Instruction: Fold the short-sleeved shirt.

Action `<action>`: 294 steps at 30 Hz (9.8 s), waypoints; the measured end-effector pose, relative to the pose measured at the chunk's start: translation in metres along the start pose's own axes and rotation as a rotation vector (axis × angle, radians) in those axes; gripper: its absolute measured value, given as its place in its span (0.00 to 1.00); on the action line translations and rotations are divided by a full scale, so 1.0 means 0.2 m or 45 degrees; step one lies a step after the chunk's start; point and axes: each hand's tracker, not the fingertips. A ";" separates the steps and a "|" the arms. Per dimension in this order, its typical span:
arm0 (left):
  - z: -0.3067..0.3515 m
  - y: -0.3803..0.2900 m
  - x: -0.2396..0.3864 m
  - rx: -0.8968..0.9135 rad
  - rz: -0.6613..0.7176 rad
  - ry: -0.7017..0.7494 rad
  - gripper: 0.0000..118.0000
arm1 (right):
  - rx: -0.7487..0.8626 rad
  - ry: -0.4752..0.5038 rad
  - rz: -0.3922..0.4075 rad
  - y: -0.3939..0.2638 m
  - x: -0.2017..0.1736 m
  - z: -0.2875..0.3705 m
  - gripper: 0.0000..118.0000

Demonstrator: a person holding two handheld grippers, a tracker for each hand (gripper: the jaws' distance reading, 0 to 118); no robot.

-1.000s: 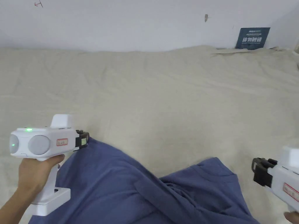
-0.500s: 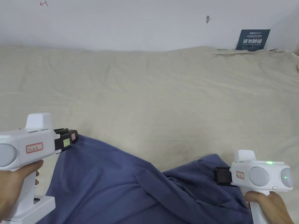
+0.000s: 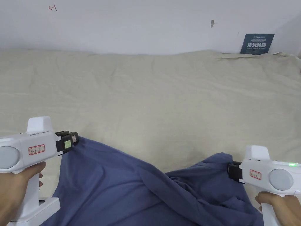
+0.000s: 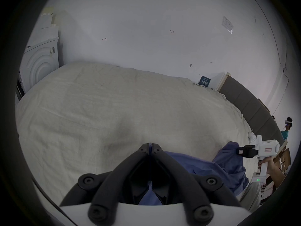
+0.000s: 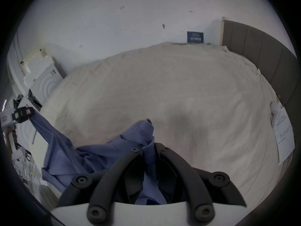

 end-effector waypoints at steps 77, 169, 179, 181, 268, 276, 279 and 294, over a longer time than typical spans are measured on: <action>0.34 -0.51 -0.29 0.051 0.095 0.303 0.00 | 0.198 -0.014 -0.328 -0.29 0.28 0.24 0.09; 0.43 -0.37 0.36 0.357 -0.064 0.120 0.00 | 0.902 -0.303 0.097 -0.44 -0.29 1.13 0.00; -0.33 0.01 0.12 -0.024 -0.014 0.090 0.78 | 0.776 -0.317 0.069 -0.31 -0.22 0.82 0.00; -0.46 0.05 0.08 -0.096 -0.021 0.125 0.86 | 0.754 -0.319 0.062 -0.29 -0.21 0.76 0.00; 0.48 0.55 0.06 0.354 0.055 0.050 0.04 | 0.695 0.105 -0.089 0.72 0.08 0.99 0.01; 0.73 1.03 0.17 0.583 -0.022 0.079 0.04 | 0.917 0.091 -0.012 1.25 0.04 1.16 0.01; 0.80 1.21 0.21 0.656 -0.040 0.082 0.04 | 0.990 0.087 0.019 1.46 0.02 1.23 0.01; 0.68 1.58 0.24 0.735 -0.125 0.137 0.04 | 1.164 0.077 0.038 1.94 0.05 1.30 0.01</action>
